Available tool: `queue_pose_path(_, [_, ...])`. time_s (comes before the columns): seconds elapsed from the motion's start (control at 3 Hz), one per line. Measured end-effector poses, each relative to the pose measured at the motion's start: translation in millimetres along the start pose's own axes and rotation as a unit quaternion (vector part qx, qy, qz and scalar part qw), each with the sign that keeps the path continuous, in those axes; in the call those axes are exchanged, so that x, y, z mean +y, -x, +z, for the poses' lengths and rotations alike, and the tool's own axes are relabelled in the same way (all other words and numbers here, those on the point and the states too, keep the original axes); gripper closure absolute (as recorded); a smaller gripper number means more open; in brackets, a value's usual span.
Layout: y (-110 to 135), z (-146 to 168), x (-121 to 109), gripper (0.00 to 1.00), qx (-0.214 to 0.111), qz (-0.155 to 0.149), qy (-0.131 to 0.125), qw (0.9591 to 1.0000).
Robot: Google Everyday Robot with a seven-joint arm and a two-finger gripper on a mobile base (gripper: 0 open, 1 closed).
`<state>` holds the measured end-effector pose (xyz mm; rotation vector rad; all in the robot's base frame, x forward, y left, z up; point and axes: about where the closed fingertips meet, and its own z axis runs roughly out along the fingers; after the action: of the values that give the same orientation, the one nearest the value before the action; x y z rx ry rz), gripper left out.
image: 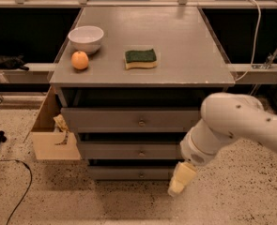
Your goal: Open middle drawer
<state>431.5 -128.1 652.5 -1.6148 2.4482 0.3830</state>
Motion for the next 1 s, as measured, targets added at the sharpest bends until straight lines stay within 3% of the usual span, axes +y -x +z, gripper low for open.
queue_pose_path(0.33, [-19.9,-10.4,7.0,0.00,-0.026,0.022,-0.073,0.9968])
queue_pose_path(0.67, [-23.6,-16.0,-4.9,0.00,-0.061,0.040,-0.141,0.9872])
queue_pose_path(1.0, [-11.1,-22.9,-20.6,0.00,-0.087,0.038,-0.173,0.9802])
